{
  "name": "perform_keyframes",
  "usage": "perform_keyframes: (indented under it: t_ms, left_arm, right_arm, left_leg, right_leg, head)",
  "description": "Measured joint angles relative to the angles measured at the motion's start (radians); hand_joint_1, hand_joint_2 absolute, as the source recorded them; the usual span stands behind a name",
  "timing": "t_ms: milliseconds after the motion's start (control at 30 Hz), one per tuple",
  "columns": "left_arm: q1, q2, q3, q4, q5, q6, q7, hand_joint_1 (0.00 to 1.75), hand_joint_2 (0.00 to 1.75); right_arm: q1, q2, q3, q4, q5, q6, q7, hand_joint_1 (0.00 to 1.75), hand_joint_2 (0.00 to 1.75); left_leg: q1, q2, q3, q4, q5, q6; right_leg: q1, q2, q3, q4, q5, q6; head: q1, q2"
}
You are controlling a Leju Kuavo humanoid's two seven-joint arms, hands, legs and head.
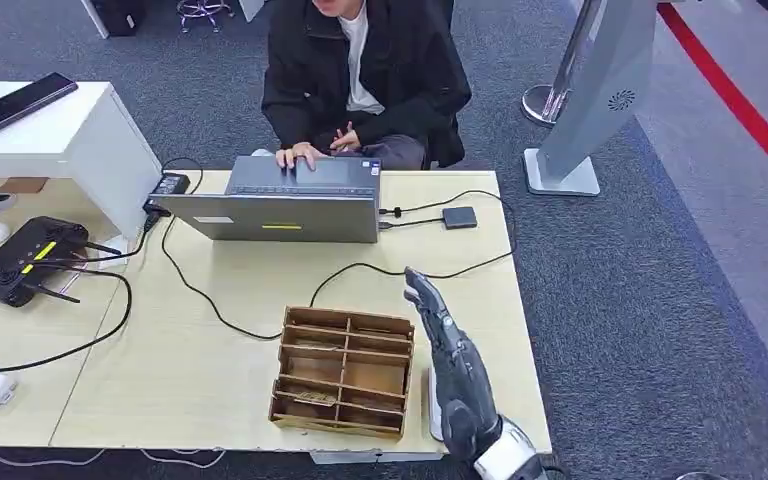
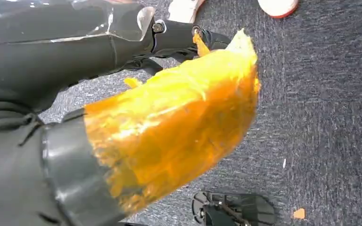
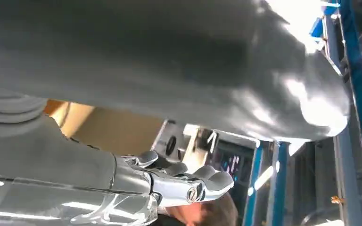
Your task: Pass the card to the sensor for recognition and then transmit it.
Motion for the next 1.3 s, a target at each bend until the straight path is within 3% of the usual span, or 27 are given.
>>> perform_keyframes:
  t_ms: [400,1300]
  left_arm:
    - [0.005,-0.003,0.002,0.000,0.024,0.005,-0.007,0.00,0.00]
    - [0.012,-0.003,0.010,0.000,0.040,0.008,-0.008,0.00,0.00]
  right_arm:
    - [0.075,-0.030,-0.041,0.029,-0.097,0.087,-0.029,0.00,0.00]
    - [0.123,-0.063,-0.055,0.074,-0.131,0.085,-0.029,0.00,0.00]
  left_leg:
    - [0.000,0.000,0.000,0.000,0.000,0.000]
    - [0.000,0.000,0.000,0.000,0.000,0.000]
  right_leg:
    - [0.000,0.000,0.000,0.000,0.000,0.000]
    - [0.000,0.000,0.000,0.000,0.000,0.000]
  head:
    - [0.000,0.000]
    - [0.000,0.000]
